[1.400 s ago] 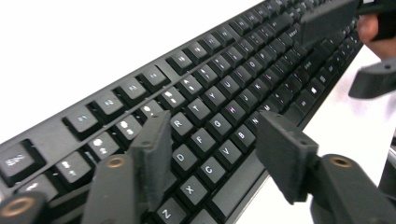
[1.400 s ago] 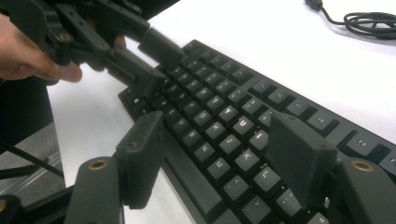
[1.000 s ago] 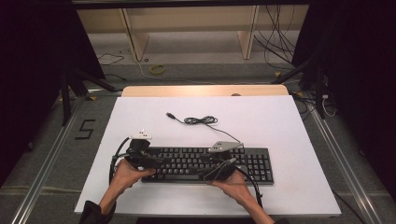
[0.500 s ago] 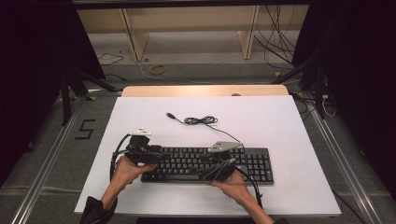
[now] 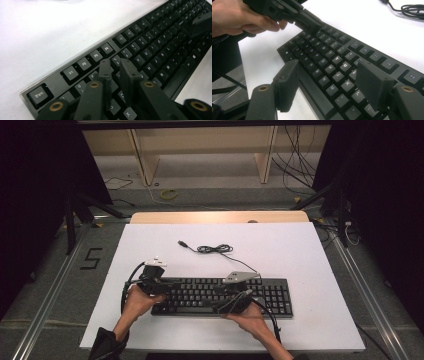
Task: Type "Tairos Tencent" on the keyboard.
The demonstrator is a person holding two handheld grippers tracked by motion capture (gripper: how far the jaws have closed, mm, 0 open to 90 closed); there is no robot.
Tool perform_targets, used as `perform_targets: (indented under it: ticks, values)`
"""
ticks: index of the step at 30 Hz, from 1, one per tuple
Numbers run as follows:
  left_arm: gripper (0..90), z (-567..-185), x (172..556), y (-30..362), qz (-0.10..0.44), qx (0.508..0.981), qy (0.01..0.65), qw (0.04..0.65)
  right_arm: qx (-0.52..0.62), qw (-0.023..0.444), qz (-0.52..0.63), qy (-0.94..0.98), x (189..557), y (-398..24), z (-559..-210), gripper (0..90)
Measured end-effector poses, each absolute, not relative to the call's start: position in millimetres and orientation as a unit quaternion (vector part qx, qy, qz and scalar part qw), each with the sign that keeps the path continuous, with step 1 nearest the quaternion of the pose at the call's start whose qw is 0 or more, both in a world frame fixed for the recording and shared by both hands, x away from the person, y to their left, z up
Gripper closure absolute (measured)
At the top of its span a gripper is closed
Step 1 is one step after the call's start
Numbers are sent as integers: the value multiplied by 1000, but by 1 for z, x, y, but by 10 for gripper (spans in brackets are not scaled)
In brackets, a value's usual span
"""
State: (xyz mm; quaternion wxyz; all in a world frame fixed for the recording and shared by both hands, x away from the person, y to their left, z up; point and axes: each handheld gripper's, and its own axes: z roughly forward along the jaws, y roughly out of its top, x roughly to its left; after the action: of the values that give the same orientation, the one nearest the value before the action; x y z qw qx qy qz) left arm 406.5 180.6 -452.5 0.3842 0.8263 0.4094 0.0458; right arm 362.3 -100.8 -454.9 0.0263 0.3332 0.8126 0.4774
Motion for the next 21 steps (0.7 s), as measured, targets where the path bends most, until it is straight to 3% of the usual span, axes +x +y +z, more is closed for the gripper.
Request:
perform_targets:
  ticks: [7, 21]
  values:
    - [884, -457, 406, 177, 42, 837, 402, 369, 331, 28, 476, 814, 362, -100, -456, 362]
    - [890, -464, 407, 173, 42, 843, 404, 353, 331, 26, 475, 815, 362, -99, -456, 362]
